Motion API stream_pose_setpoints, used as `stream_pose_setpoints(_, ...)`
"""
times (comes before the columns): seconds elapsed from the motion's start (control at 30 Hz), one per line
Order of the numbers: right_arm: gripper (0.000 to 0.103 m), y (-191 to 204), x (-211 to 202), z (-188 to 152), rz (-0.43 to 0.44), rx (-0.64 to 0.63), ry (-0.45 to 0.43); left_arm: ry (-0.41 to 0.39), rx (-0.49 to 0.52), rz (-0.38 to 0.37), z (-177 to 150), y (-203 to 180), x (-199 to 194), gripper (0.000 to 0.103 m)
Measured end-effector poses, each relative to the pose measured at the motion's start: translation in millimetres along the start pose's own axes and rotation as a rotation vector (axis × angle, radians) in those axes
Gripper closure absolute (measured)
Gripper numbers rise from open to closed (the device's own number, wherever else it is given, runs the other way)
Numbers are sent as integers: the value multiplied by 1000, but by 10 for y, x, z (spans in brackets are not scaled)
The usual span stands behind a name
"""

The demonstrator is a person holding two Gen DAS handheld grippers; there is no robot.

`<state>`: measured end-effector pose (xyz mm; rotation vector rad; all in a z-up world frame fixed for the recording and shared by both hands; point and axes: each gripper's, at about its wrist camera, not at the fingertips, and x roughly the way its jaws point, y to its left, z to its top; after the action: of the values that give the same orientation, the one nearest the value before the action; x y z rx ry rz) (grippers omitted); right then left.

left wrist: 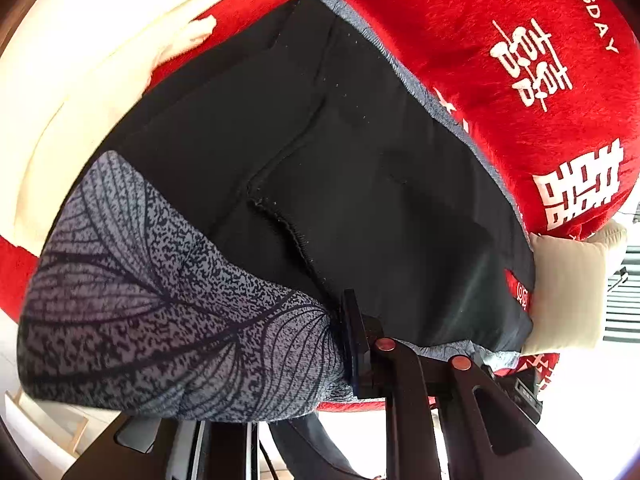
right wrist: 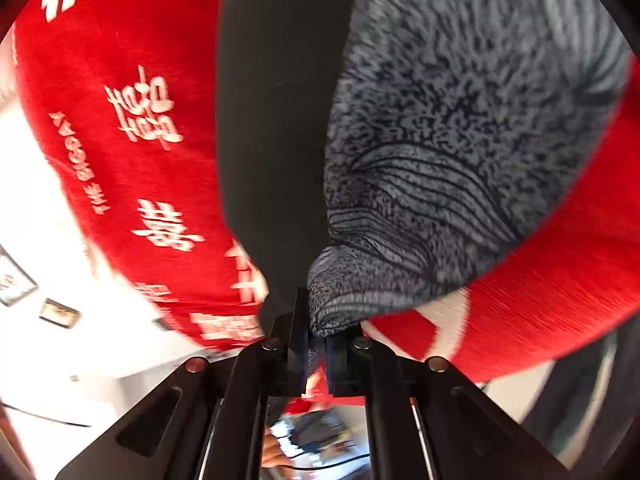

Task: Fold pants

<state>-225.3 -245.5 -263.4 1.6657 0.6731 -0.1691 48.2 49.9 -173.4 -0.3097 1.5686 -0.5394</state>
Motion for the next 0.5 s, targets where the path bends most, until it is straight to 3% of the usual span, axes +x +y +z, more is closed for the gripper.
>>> stream_pose_setpoints(0.17, 96, 615, -71, -119, -180, -261, 11, -31, 33, -24, 50, -115, -173, 82)
stream_pose_setpoints(0.5, 96, 1670, 31, 158, -269, -526, 64, -116, 62, -15, 491, -540, -391, 82)
